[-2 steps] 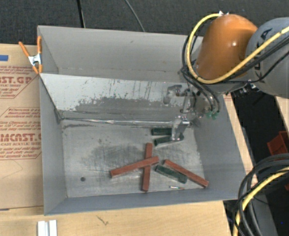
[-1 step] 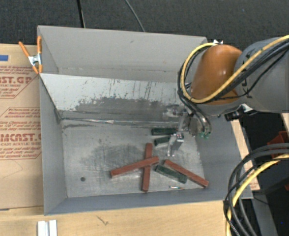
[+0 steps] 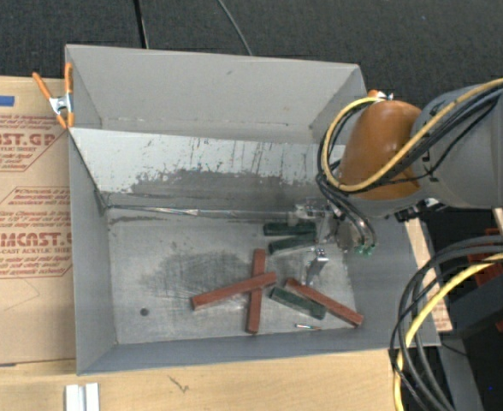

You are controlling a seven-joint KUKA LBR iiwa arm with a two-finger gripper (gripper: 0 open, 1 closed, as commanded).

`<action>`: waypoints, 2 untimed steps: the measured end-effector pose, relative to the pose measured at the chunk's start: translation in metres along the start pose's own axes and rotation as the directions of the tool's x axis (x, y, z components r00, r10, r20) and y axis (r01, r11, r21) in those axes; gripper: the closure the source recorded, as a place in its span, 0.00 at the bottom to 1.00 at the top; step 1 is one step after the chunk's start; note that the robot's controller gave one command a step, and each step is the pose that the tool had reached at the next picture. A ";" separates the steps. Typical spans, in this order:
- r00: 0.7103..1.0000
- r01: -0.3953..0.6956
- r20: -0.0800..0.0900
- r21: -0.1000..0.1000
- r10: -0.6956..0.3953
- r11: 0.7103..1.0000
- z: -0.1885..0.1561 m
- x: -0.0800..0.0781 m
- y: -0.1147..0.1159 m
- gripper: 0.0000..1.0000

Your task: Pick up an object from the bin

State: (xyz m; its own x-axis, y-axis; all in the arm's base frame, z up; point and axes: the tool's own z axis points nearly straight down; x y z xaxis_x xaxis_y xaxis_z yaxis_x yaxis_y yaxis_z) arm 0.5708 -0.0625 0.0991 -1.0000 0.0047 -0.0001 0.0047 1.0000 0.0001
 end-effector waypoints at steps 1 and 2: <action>0.987 -0.158 -0.005 -0.001 0.158 0.987 0.026 -0.019 0.003 1.00; 0.987 -0.158 -0.004 -0.001 0.158 0.987 0.025 -0.019 0.003 1.00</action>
Offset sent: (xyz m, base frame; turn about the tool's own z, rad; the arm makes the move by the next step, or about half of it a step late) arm 0.0000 0.0000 0.0000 0.0000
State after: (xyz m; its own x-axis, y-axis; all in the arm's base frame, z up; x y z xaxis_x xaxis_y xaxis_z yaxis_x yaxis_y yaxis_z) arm 0.5901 -0.0591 0.0736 -0.9866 0.1630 0.0039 0.1630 0.9866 0.0009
